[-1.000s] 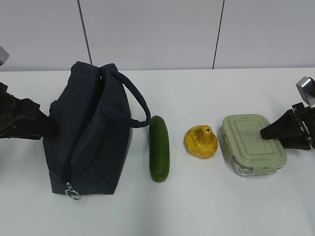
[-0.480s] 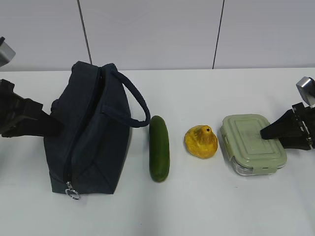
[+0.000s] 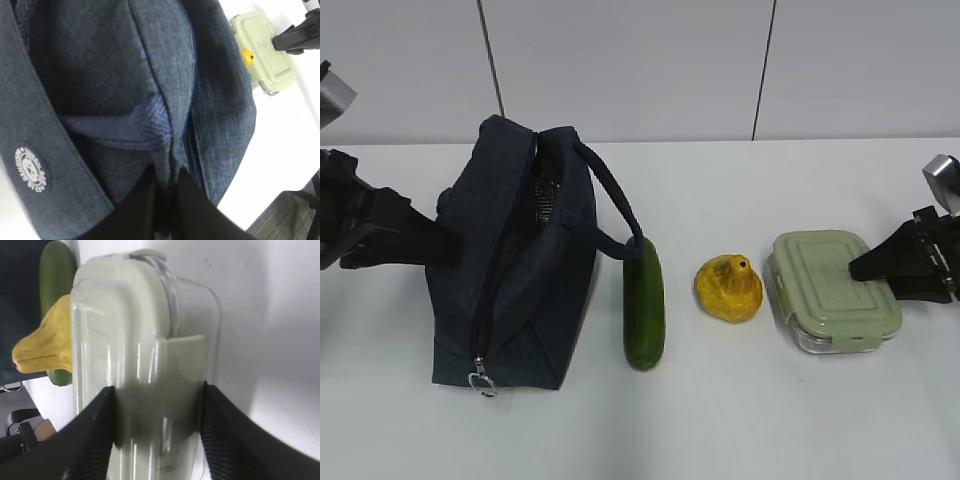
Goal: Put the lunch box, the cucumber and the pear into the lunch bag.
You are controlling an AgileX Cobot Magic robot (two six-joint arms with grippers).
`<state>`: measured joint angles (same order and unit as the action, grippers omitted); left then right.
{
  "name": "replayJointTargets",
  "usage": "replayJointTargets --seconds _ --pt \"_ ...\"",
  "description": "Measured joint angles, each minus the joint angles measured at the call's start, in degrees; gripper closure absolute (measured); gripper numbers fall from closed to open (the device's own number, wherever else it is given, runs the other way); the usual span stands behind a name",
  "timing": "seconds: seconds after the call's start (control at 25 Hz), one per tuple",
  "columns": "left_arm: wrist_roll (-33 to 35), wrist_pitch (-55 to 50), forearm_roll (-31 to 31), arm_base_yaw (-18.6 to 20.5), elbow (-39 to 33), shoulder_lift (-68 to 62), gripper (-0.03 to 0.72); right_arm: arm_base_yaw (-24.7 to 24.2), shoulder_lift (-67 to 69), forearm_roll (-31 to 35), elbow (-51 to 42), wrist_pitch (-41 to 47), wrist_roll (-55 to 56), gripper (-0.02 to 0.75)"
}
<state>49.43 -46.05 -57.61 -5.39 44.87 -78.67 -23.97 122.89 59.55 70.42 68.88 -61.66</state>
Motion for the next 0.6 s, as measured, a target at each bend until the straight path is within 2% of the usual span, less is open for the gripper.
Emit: replayJointTargets --seconds 0.6 --pt "0.0 0.0 -0.06 0.0 0.0 0.0 0.685 0.0 -8.35 -1.22 -0.23 -3.22 2.0 0.346"
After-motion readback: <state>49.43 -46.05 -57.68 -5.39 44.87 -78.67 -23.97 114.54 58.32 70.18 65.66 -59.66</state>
